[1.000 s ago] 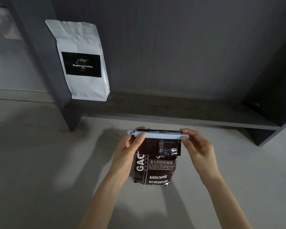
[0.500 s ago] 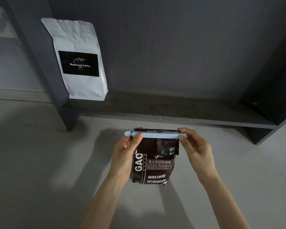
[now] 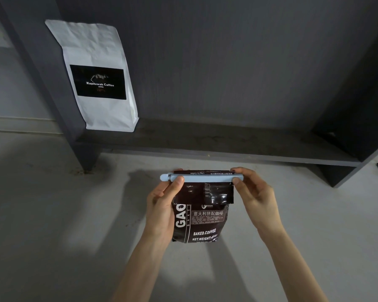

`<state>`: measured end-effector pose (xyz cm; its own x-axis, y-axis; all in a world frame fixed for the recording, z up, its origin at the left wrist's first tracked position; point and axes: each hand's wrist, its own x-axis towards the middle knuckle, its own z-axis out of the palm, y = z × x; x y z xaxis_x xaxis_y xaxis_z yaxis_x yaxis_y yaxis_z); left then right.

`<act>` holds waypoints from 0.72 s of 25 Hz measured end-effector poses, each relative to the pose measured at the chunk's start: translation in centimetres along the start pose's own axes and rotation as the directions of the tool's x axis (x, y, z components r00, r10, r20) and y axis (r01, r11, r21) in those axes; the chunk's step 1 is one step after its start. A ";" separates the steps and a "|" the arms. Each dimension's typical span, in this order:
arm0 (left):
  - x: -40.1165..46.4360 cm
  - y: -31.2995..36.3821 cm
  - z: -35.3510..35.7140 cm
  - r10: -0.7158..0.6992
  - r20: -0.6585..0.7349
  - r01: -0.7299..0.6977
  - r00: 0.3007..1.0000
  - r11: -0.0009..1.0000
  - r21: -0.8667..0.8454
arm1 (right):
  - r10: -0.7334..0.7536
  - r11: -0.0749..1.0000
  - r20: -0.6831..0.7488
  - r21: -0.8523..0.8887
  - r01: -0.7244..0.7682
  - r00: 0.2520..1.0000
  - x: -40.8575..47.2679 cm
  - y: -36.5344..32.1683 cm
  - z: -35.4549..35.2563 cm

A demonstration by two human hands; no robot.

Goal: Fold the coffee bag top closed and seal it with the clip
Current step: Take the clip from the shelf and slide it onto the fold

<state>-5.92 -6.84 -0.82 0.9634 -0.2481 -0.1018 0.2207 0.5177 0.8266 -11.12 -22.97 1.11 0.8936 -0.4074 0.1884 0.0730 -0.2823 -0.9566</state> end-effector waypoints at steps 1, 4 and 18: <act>0.0 0.1 0.1 0.001 0.008 -0.001 1.000 1.000 -0.001 | -0.030 0.994 0.021 -0.107 0.032 0.999 0.2 -0.1 -0.3; -0.2 0.3 0.2 0.019 0.027 -0.019 0.999 1.000 0.007 | -0.161 0.884 0.122 -0.424 0.198 0.979 1.1 -1.4 -0.3; -0.1 0.0 0.1 0.044 0.048 -0.048 0.998 0.995 0.083 | -0.015 0.810 0.394 -0.534 0.242 0.919 3.0 -4.9 3.2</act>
<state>-6.08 -6.92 -0.73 0.9637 -0.2641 -0.0382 0.1606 0.4596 0.8735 -7.43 -20.06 5.63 0.9946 -0.0285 0.0997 0.0385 -0.7910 -0.6107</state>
